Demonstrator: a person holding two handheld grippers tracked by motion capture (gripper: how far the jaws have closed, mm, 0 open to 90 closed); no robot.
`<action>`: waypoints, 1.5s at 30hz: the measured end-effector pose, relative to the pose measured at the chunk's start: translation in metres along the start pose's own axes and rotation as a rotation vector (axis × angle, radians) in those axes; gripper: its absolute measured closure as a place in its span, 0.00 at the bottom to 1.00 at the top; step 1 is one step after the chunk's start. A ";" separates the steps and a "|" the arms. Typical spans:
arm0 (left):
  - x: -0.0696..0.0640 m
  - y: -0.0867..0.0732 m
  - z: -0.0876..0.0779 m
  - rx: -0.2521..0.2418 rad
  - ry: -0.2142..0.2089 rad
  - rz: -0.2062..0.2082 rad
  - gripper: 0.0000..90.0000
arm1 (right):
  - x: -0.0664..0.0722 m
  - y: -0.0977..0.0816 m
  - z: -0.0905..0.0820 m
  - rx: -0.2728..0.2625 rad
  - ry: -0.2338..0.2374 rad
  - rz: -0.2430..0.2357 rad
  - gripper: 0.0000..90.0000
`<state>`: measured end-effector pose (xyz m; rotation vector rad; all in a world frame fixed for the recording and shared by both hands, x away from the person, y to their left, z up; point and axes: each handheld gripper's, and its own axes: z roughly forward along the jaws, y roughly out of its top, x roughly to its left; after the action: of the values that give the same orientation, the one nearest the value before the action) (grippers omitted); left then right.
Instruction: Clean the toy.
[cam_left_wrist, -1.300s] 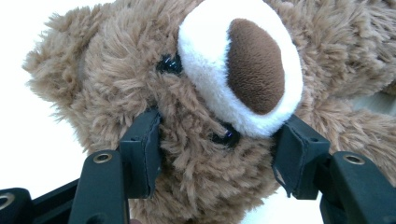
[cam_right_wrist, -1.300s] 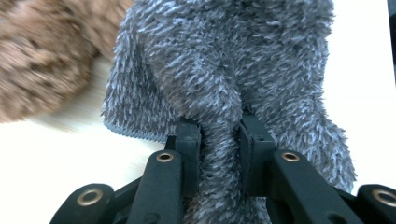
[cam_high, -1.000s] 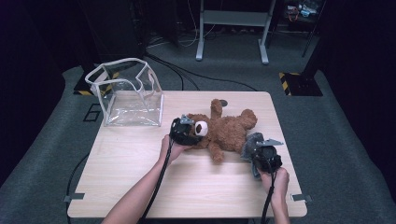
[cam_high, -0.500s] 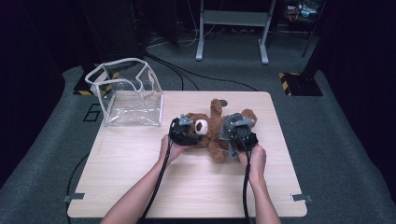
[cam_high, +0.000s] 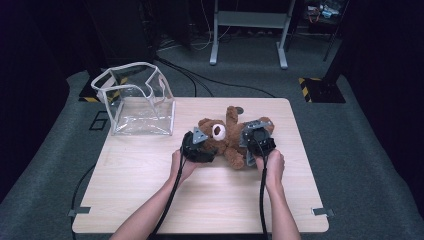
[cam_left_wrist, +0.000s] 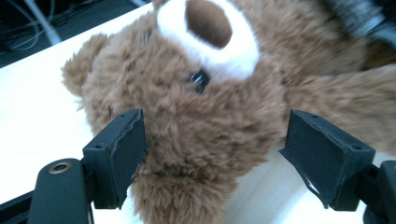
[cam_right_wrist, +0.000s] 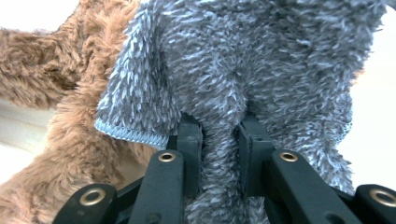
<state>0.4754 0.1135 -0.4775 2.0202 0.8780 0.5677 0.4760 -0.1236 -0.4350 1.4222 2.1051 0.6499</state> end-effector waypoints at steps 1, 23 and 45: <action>0.000 -0.002 0.004 0.012 0.003 -0.006 0.23 | 0.000 0.000 0.000 0.003 -0.001 0.015 0.82; 0.004 -0.004 0.012 0.025 0.048 -0.077 0.70 | 0.033 -0.013 -0.036 -0.135 0.045 -0.043 0.82; 0.012 -0.005 0.008 0.024 -0.004 -0.117 0.74 | 0.002 -0.069 -0.009 -0.019 0.052 0.029 0.82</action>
<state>0.4864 0.1200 -0.4854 1.9758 0.9971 0.4895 0.4223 -0.1461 -0.4727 1.4426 2.1161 0.7229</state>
